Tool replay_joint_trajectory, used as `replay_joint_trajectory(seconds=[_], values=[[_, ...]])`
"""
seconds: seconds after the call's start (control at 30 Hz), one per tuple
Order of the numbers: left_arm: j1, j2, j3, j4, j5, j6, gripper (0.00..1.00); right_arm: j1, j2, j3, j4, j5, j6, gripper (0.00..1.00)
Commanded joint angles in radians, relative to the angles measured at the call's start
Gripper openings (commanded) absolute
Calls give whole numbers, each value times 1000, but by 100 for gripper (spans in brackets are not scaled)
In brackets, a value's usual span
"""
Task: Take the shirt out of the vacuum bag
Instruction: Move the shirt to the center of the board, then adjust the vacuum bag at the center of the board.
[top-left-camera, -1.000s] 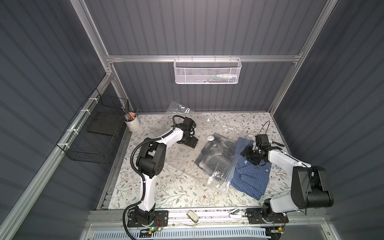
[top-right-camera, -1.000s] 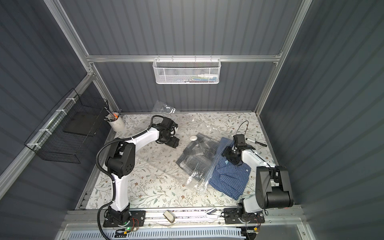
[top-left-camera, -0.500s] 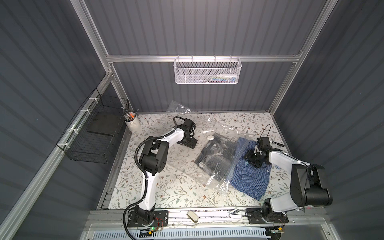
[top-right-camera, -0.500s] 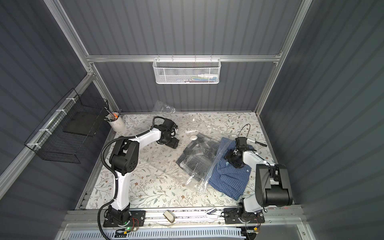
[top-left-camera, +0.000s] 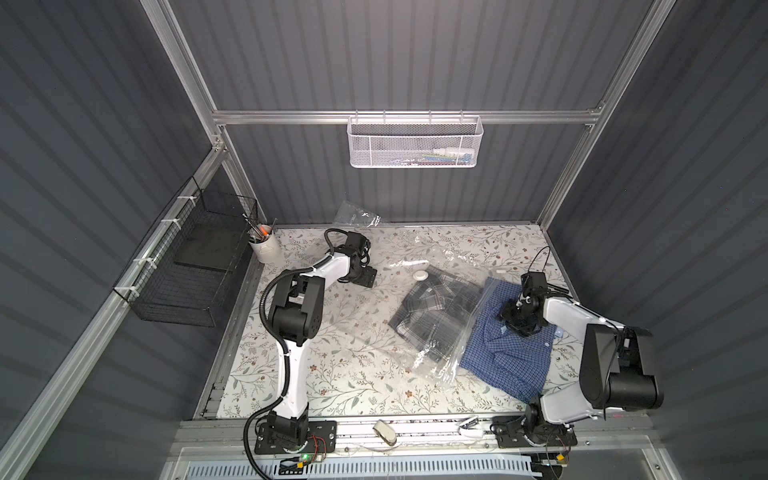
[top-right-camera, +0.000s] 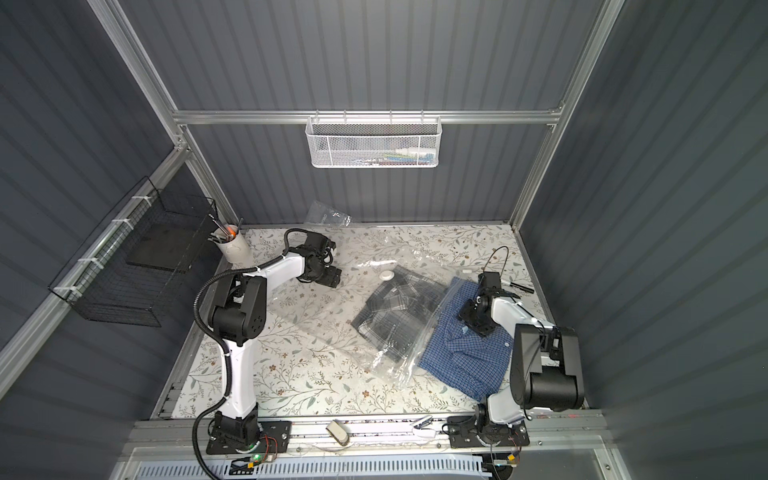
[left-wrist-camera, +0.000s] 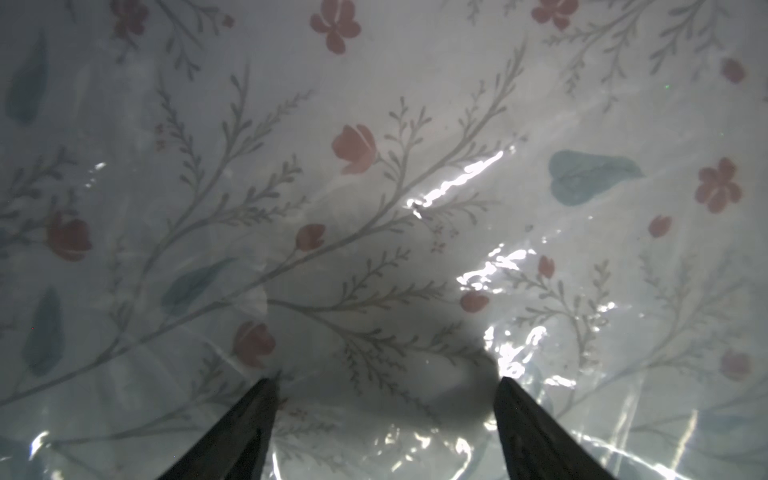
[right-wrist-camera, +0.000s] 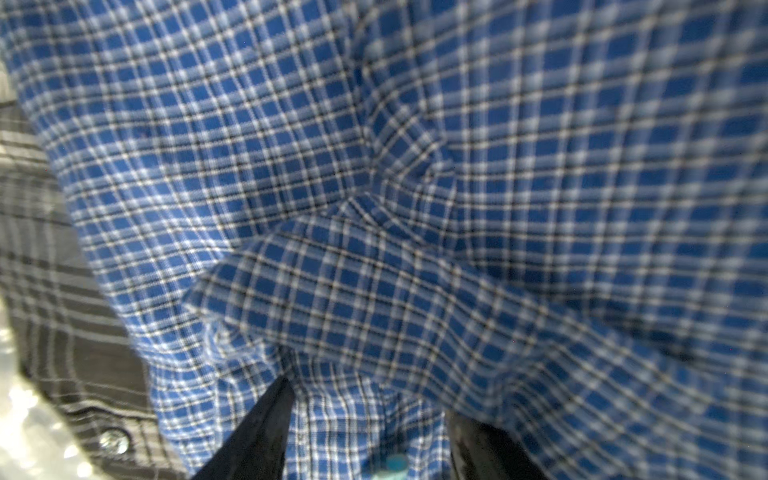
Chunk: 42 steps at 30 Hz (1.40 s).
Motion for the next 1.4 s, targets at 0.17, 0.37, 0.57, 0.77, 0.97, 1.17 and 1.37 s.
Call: replay_joint_trajectory(seconds=[0.17, 0.37, 0.57, 0.77, 0.97, 1.17, 1.37], values=[[32, 50, -69, -99, -7, 10, 83, -56, 39, 63, -87, 70, -86, 66], [48, 45, -75, -89, -2, 9, 83, 12, -20, 144, -116, 53, -106, 70], [67, 25, -77, -81, -6, 9, 83, 84, -25, 238, -158, 51, -126, 70], [90, -13, -64, -81, -11, 10, 83, 164, 48, 299, -142, -10, -116, 70], [119, -19, -53, -72, -5, 4, 84, 208, 120, 320, -75, -78, -42, 71], [139, -34, -48, -69, -9, 8, 84, 244, 169, 306, -43, -91, -4, 72], [164, -47, -43, -66, -11, 12, 84, 296, 251, 342, 33, -147, 43, 70]])
